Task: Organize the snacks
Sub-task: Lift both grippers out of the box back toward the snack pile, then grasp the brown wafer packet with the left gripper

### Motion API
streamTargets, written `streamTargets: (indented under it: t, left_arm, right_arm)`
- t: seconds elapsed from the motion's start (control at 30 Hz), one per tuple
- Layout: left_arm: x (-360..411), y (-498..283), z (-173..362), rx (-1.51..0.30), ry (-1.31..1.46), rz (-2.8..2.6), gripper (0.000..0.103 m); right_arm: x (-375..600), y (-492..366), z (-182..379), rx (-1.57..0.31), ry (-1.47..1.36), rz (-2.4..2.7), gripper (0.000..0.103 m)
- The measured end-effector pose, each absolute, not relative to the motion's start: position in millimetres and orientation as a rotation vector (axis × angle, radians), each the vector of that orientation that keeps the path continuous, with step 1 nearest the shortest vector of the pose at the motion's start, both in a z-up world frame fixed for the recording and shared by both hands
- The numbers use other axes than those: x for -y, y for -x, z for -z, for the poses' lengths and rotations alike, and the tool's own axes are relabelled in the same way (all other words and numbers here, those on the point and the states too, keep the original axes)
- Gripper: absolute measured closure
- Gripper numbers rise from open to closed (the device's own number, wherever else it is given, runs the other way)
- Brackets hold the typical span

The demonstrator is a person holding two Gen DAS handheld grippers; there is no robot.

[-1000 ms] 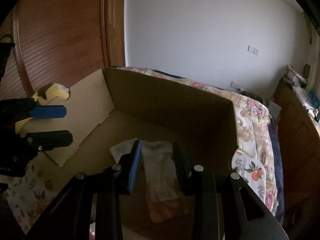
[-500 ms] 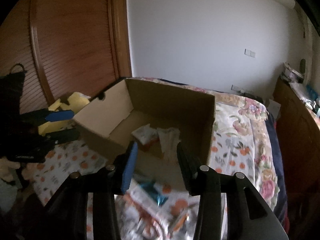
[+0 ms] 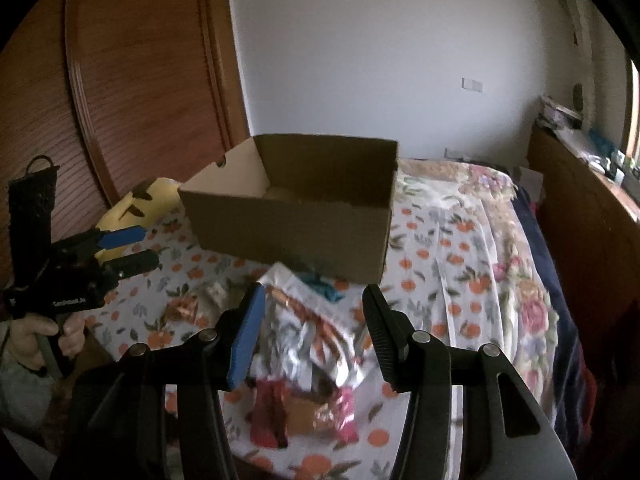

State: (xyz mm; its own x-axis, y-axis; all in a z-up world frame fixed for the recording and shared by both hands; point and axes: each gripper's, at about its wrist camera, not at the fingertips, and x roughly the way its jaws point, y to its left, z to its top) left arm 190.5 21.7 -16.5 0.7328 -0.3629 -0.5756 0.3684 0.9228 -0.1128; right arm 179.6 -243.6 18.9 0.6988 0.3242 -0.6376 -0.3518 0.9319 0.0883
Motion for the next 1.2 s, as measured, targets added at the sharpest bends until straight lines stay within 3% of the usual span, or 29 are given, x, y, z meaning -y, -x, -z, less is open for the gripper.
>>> streamTargets:
  t: [0.53, 1.2]
  left_arm:
    - [-19, -176, 83, -0.770, -0.166, 0.420, 0.033]
    - [-21, -216, 113, -0.871, -0.225, 0.374, 0.051]
  right_arm:
    - [248, -131, 65, -0.820, -0.116, -0.338, 0.051]
    - [243, -130, 108, -0.931, -0.240, -0.395, 0.051]
